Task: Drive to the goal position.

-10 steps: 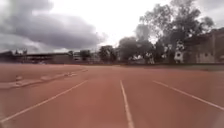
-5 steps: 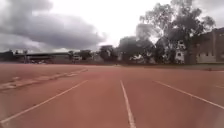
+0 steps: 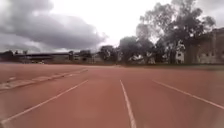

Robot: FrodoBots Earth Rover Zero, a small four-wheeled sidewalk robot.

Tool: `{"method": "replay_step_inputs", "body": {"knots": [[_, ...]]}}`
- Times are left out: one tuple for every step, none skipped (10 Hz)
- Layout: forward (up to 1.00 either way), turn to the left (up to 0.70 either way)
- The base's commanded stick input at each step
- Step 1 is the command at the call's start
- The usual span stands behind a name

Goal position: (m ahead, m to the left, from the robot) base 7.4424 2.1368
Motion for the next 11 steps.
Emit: {"method": "replay_step_inputs", "body": {"knots": [[0.45, 0.0], [0.45, 0.0], [0.45, 0.0], [0.45, 0.0], [0.45, 0.0], [0.45, 0.0], [0.45, 0.0], [0.45, 0.0], [0.45, 0.0], [0.45, 0.0], [0.45, 0.0]]}}
